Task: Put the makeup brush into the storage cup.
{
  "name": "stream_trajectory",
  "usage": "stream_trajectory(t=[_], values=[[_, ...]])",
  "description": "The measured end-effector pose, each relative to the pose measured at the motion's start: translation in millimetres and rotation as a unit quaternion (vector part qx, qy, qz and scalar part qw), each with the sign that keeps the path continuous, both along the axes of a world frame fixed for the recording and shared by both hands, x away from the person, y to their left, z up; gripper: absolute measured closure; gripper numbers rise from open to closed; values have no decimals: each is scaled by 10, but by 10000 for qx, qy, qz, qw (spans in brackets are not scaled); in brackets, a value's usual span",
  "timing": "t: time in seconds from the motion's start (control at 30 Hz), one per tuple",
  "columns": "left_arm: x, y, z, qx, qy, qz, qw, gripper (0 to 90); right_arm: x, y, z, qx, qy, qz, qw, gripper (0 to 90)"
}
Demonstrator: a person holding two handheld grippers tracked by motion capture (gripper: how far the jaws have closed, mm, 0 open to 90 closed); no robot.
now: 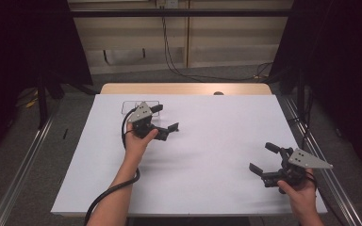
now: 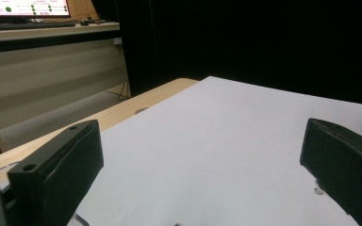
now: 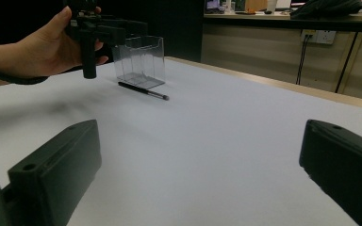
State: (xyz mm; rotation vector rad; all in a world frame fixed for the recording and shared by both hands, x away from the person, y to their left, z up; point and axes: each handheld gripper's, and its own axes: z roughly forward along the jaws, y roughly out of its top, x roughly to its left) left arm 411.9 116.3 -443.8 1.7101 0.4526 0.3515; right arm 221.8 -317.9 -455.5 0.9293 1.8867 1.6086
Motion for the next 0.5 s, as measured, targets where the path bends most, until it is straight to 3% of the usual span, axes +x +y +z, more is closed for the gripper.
stream_trajectory(t=[0.43, 0.5], values=[[65, -86, -4, 128, 83, -77, 9999, 0, -1, 0, 0, -7, -3, 0, 10000, 0], [74, -95, -2, 251, 86, -96, 9996, 0, -1, -1, -1, -15, -1, 6, 10000, 0]])
